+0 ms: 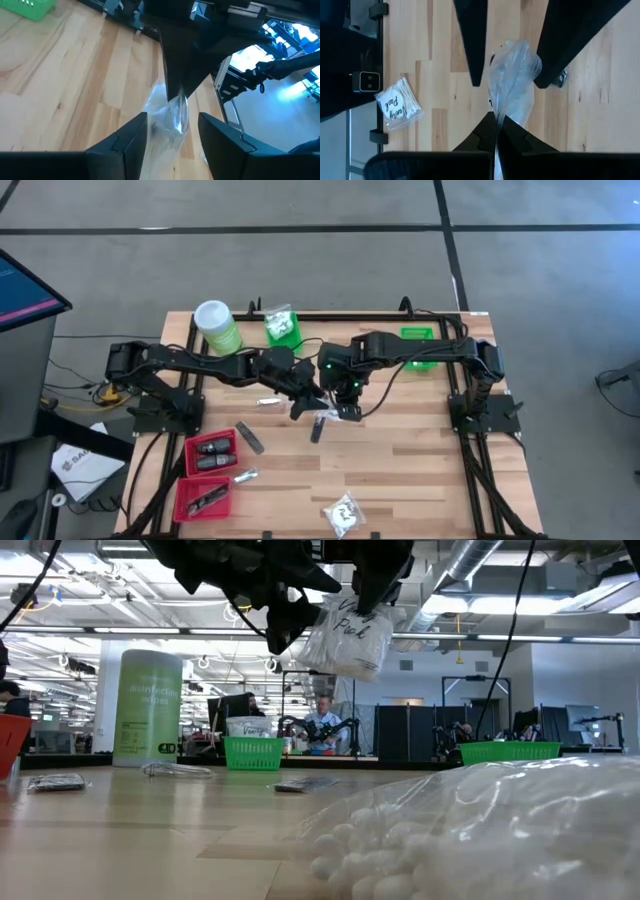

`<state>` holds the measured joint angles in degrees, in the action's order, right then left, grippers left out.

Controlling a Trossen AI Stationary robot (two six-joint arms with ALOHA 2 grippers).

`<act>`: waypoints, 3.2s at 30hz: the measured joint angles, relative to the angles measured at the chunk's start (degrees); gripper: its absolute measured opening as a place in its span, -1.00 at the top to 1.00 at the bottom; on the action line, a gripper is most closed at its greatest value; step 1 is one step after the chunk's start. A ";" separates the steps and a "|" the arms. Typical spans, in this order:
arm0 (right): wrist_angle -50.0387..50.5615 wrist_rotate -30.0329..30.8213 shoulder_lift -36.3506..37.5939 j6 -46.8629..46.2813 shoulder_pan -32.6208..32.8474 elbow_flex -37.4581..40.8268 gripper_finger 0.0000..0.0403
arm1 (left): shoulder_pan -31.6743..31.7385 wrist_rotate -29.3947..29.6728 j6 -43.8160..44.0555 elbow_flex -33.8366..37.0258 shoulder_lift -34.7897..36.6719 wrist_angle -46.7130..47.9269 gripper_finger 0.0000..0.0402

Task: Pick & Place Travel size toiletries
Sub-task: Put the white vanity pack into the top left green basket

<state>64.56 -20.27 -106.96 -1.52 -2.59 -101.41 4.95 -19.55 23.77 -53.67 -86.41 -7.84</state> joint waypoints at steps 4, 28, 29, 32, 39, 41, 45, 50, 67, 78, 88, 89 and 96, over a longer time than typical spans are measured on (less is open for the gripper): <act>-0.06 -0.02 0.00 0.00 0.00 0.00 1.00 | 0.00 0.00 0.00 0.01 0.00 -0.03 0.24; 3.32 0.01 0.44 2.30 -1.27 -3.93 0.34 | 0.10 2.00 4.05 0.04 0.15 3.95 0.99; 4.58 0.00 0.46 2.66 -1.58 -5.00 0.26 | 0.35 2.89 4.03 0.08 0.65 5.00 0.99; 8.64 0.00 0.46 3.03 -2.79 -8.64 0.06 | 1.27 6.53 3.41 0.08 1.83 6.32 0.99; 14.88 -0.01 0.52 3.07 -6.11 -19.01 -0.18 | 8.65 23.58 0.68 2.10 7.19 7.13 1.00; 15.36 0.00 0.52 2.97 -6.81 -21.60 -0.19 | 12.32 26.98 -1.16 2.20 8.52 8.87 1.00; 16.67 -0.08 0.52 2.10 -7.51 -25.46 -0.19 | 20.28 31.46 -2.49 2.23 9.49 12.40 1.00; 18.58 -0.16 0.52 2.08 -7.24 -26.91 -0.18 | 28.21 33.70 -2.06 4.58 9.42 10.96 1.00; 19.61 -0.18 0.52 3.06 -7.72 -26.80 -0.18 | 33.67 29.87 6.09 18.05 8.34 -4.95 1.00; 18.96 -0.07 0.52 3.02 -7.72 -26.77 -0.18 | 32.73 31.96 11.26 17.20 -0.03 -4.45 1.00; 18.98 -0.18 0.50 3.02 -7.69 -26.77 -0.18 | 31.45 38.74 3.20 11.47 -0.15 1.34 0.97; 18.98 -0.18 0.50 3.02 -7.69 -26.77 -0.18 | 31.55 38.75 3.20 11.02 -0.15 4.16 0.96; 18.94 -0.17 0.50 3.49 -7.67 -26.75 -0.18 | 31.40 39.12 3.93 10.67 0.06 10.71 0.73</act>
<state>83.50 -20.45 -106.45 1.97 -10.26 -128.16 36.35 19.57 27.70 -43.00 -86.35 2.87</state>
